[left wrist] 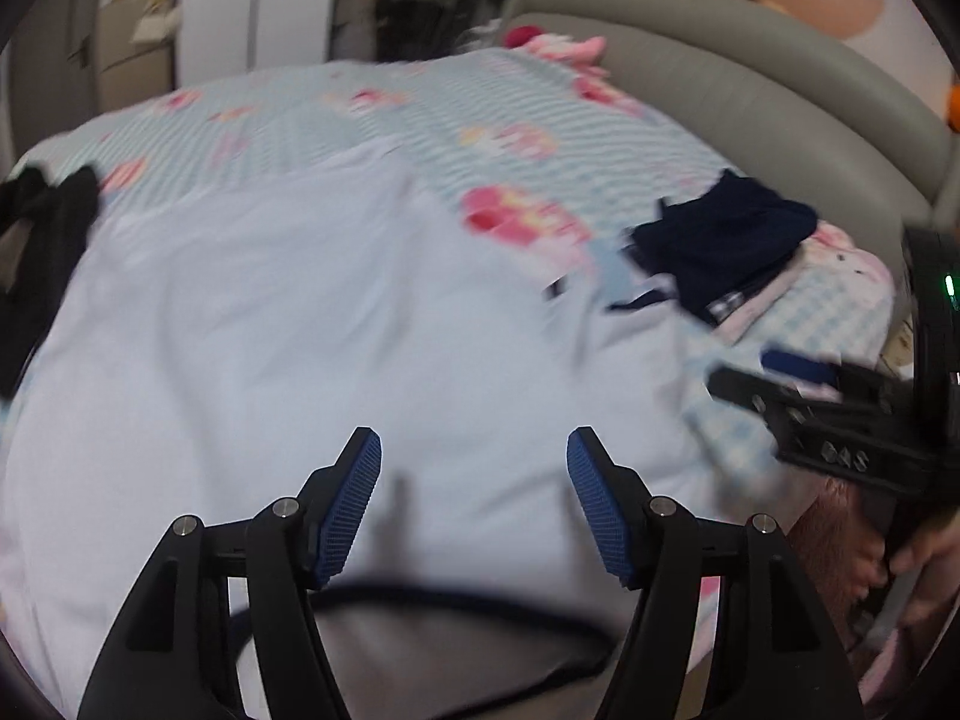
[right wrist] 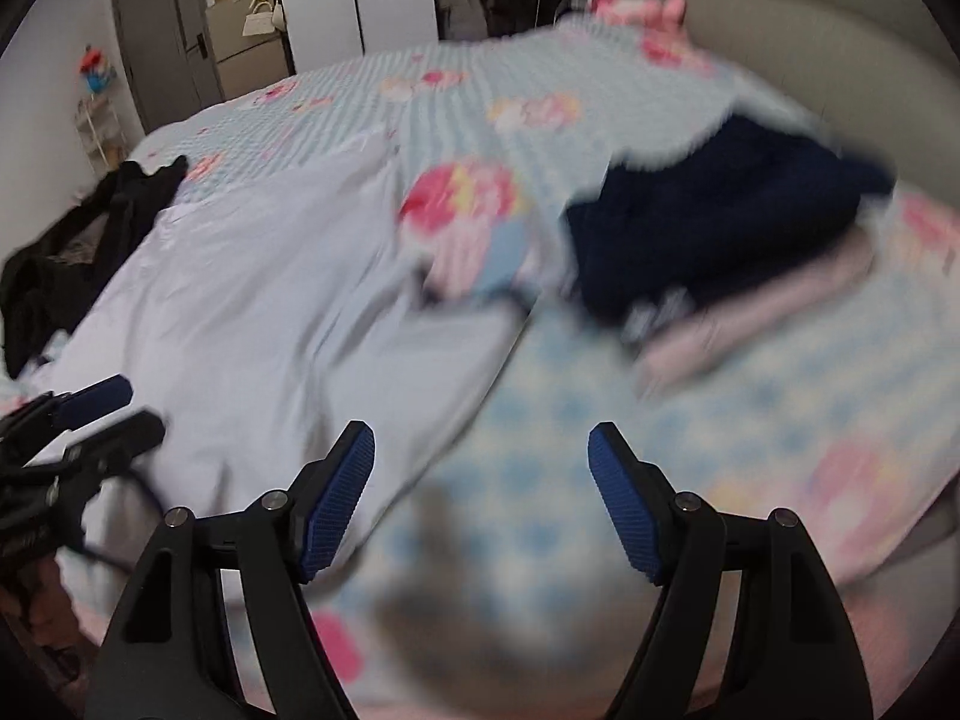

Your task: Fold clothes

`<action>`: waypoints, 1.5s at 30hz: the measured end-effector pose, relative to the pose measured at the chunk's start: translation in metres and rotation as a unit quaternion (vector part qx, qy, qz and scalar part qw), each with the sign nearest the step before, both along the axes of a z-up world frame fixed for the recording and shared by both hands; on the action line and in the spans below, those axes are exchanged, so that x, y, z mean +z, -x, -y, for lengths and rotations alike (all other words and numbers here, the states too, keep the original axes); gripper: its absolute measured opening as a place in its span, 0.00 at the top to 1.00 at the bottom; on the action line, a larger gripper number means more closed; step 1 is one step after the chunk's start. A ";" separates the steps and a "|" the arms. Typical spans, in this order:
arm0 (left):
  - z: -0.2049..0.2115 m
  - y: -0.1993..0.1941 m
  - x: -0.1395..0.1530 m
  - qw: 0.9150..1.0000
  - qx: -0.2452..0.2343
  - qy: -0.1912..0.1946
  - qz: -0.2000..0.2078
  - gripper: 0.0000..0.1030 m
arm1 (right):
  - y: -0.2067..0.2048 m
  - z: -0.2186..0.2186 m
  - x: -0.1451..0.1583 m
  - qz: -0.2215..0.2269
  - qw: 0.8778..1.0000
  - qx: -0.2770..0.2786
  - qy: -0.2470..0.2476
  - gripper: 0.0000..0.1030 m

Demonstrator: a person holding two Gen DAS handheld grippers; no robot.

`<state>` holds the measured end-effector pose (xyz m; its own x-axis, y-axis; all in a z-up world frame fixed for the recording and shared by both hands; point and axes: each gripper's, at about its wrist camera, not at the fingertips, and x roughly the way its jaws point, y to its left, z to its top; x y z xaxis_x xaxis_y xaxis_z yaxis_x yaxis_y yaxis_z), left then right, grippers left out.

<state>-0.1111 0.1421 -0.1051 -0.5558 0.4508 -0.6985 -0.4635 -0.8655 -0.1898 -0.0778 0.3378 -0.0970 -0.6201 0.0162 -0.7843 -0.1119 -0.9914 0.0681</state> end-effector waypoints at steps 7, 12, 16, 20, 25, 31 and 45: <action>-0.067 0.018 -0.013 0.999 -0.038 0.013 0.028 0.44 | 0.016 -0.022 -0.005 0.018 1.000 -0.019 0.007 0.28; -0.070 0.020 -0.036 0.997 -0.016 0.030 0.064 0.52 | 0.012 -0.042 -0.015 0.041 0.997 -0.058 0.019 0.36; -0.061 0.019 -0.020 0.998 -0.021 -0.015 0.055 0.53 | 0.017 -0.049 -0.020 0.047 0.997 -0.053 0.035 0.48; -0.064 0.025 -0.006 0.998 -0.033 -0.042 0.042 0.53 | 0.021 -0.044 -0.018 0.030 0.993 -0.009 0.115 0.49; -0.063 0.035 -0.024 0.996 -0.022 -0.043 0.075 0.57 | 0.042 -0.040 -0.028 0.024 0.983 0.009 0.180 0.46; -0.038 0.029 -0.033 0.992 -0.005 -0.076 0.101 0.57 | 0.055 -0.034 -0.027 -0.013 0.977 0.027 0.212 0.80; 0.021 0.035 -0.024 0.984 0.076 -0.121 0.110 0.55 | 0.044 0.059 -0.017 0.000 0.951 0.231 0.206 0.87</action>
